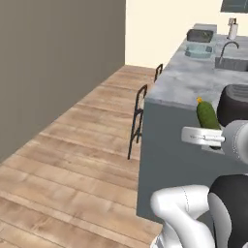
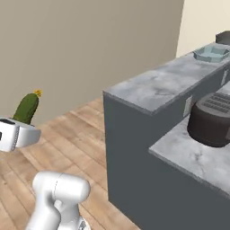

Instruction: Place the cold items (cucumber and broccoli) from the fridge in one tupperware on the dining counter. Place the warm items (kebab skewer and hot dog) in the stove area in another tupperware.

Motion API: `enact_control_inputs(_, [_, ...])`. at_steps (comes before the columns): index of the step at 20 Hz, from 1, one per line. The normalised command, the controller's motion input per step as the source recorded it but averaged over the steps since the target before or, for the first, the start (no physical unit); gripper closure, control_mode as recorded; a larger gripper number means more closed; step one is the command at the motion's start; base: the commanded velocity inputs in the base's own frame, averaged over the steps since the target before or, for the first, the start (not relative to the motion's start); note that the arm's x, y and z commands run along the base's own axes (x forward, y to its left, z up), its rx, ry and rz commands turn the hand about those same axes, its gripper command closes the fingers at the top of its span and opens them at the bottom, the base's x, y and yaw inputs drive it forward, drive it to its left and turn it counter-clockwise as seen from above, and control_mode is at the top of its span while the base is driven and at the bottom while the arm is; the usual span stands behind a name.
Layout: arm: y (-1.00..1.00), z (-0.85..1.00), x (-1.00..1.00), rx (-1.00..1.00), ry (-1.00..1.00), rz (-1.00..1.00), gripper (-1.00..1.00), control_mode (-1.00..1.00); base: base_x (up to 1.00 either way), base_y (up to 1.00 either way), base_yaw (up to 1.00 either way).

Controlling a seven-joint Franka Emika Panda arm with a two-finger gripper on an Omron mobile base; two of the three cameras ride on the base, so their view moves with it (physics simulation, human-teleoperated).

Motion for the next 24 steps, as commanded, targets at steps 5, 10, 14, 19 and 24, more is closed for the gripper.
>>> enact_control_inputs(5, [0.00,0.00,0.00,0.00,0.00,0.00,1.00,1.00,1.00,1.00,-0.60])
enact_control_inputs(10, [0.00,0.00,0.00,0.00,0.00,0.00,1.00,1.00,1.00,1.00,-0.60])
enact_control_inputs(14, [0.00,0.00,0.00,0.00,0.00,0.00,1.00,1.00,1.00,1.00,-0.59])
enact_control_inputs(19, [0.00,0.00,0.00,0.00,0.00,0.00,1.00,1.00,0.99,1.00,-0.56])
enact_control_inputs(24, [0.00,0.00,0.00,0.00,0.00,0.00,1.00,1.00,0.88,1.00,-0.48])
